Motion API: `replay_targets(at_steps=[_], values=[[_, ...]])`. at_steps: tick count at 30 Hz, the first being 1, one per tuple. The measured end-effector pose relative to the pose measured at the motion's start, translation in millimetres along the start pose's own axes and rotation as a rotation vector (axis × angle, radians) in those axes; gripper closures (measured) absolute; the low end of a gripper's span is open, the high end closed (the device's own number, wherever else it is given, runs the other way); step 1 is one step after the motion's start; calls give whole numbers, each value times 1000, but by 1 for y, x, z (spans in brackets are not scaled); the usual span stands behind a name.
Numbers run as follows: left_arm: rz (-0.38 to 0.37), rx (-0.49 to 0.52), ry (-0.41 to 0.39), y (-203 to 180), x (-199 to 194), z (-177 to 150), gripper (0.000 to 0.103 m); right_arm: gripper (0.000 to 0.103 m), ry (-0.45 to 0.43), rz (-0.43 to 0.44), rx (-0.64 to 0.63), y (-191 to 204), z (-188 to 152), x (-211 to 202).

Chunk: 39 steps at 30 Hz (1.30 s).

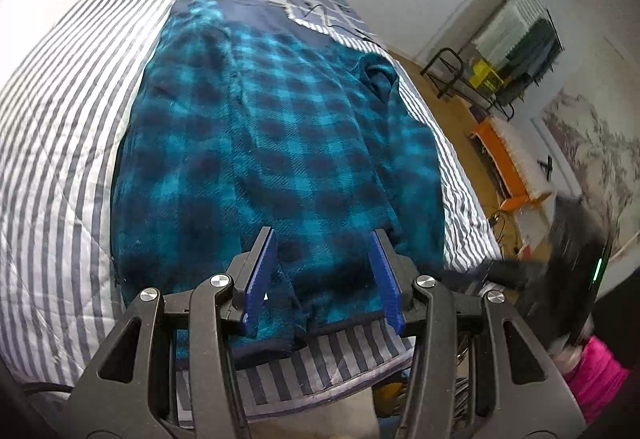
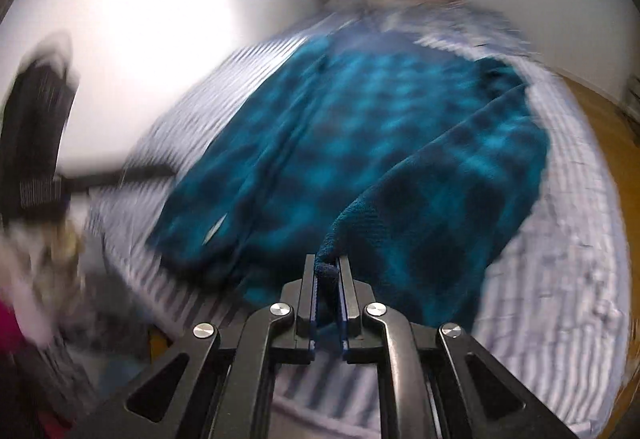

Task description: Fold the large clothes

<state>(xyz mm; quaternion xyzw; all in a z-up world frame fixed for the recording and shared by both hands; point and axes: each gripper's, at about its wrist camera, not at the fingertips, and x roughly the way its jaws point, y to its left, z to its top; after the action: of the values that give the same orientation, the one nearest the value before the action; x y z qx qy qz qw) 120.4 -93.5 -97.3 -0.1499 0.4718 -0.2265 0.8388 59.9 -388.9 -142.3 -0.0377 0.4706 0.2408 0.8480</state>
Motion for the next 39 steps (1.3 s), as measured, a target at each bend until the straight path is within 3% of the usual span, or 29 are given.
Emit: replay_targets(at_steps=[4,6,7,8,9,13,20,24,27,29,30,31,39], values=[[-12,-50,16,9,15,-2,54,97,83,6,-88,22,-18,26],[-41,-83,37,13,26,-3,54,90,108,45,-59,14,-21,29],[-66,-109,53,14,32,-5,54,82,112,68,-46,10,-21,27],[-86,-127,67,15,37,-7,54,70,102,99,-30,7,-21,22],[-105,-141,85,14,43,-9,54,67,89,124,-19,5,-20,17],[-155,-154,130,4,65,-14,54,64,37,223,40,-10,-14,-13],[-199,-178,186,-10,100,-16,54,61,-66,131,166,-72,28,-43],[-238,-209,203,-12,121,-18,54,59,-105,91,310,-136,65,-41],[-275,-219,197,-14,132,-20,54,58,-112,39,348,-170,93,-31],[-292,-214,195,-15,138,-20,70,57,-115,-7,360,-189,112,-21],[-304,-208,202,-17,141,-21,87,55,-119,-25,377,-199,122,-15],[-314,-202,206,-19,143,-21,97,55,-122,-31,392,-207,129,-12],[-326,-53,130,-40,122,-21,102,55,-161,-68,567,-285,191,46]])
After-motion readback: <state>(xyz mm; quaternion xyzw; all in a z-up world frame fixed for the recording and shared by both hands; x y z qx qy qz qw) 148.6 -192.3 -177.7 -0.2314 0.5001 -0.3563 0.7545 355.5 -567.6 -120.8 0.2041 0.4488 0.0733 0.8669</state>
